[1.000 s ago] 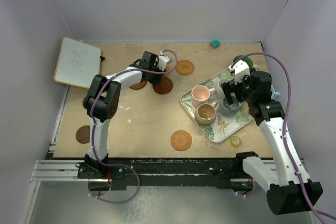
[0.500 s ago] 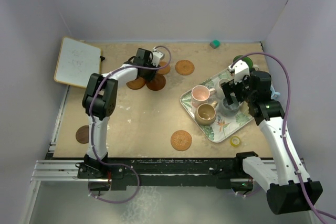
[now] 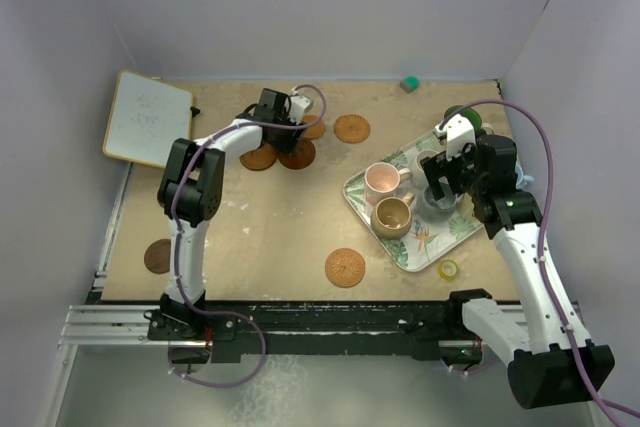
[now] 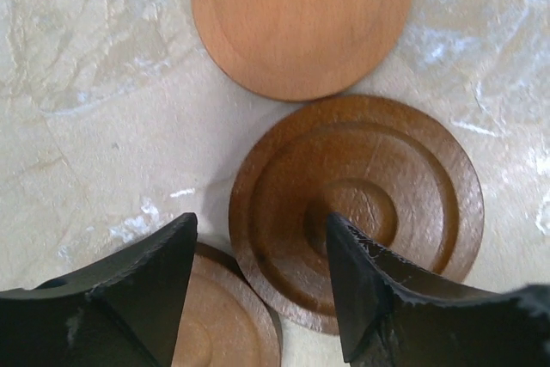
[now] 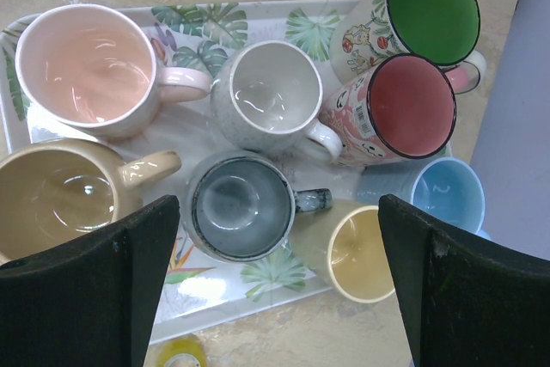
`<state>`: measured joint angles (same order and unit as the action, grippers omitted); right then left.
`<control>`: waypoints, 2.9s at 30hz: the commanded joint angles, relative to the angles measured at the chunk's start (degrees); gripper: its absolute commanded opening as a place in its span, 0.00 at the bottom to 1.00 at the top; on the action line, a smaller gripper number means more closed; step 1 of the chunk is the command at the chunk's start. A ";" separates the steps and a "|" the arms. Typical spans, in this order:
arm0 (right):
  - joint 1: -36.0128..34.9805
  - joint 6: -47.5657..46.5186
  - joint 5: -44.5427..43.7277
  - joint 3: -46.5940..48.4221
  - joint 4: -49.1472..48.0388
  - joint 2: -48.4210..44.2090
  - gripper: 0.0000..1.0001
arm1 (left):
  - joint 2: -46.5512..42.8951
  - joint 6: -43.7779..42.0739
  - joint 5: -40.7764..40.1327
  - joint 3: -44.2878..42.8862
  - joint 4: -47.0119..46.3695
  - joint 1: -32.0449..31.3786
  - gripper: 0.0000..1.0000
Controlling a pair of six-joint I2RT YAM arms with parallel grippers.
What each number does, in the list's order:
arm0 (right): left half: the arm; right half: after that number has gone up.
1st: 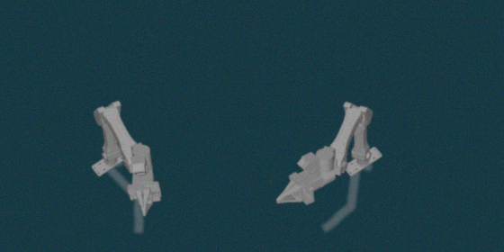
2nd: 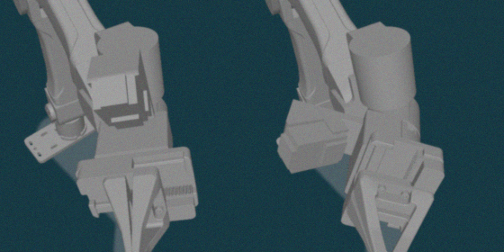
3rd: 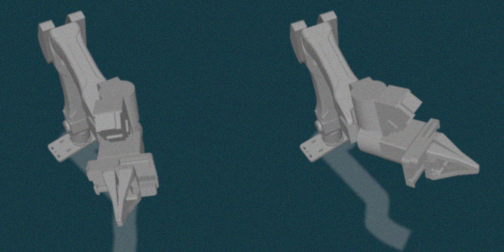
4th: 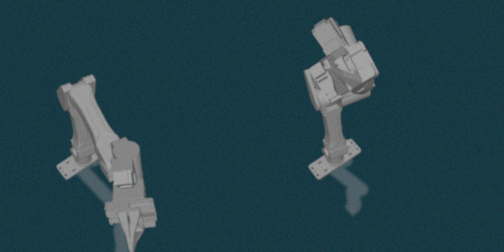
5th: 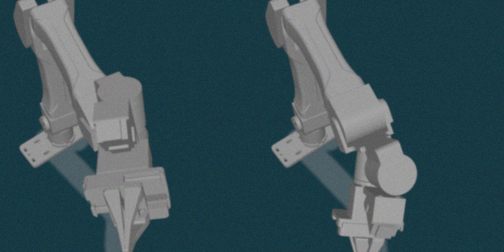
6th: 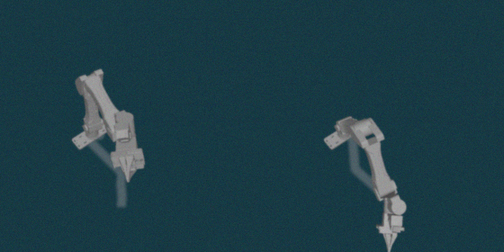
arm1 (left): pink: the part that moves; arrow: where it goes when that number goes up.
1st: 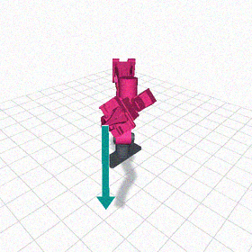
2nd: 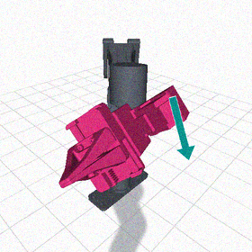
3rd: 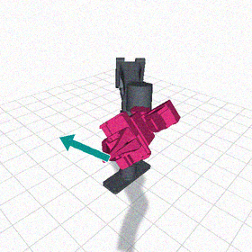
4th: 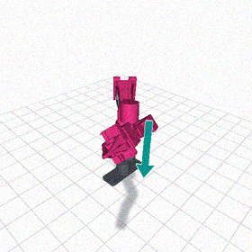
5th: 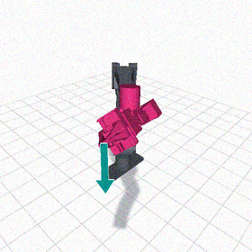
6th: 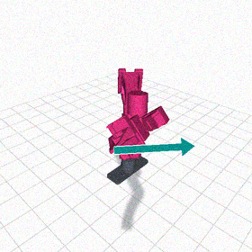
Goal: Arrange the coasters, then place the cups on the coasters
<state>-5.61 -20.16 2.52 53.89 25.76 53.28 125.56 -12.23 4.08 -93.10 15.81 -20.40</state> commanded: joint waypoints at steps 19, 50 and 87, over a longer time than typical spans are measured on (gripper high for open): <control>0.16 -0.59 2.79 0.84 -0.81 -0.25 1.00 | -45.23 -8.39 4.80 30.09 10.98 8.48 0.65; 0.16 -0.23 7.61 2.19 1.64 -0.89 1.00 | -40.73 -11.07 11.17 36.70 9.93 38.64 0.64; -1.23 -0.54 9.96 2.80 3.16 -1.66 1.00 | -24.96 -12.04 8.91 32.81 14.10 30.69 0.32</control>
<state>-6.48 -20.18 11.55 54.33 29.69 51.99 100.07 -24.29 11.49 -61.34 27.20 12.05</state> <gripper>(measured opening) 0.998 0.333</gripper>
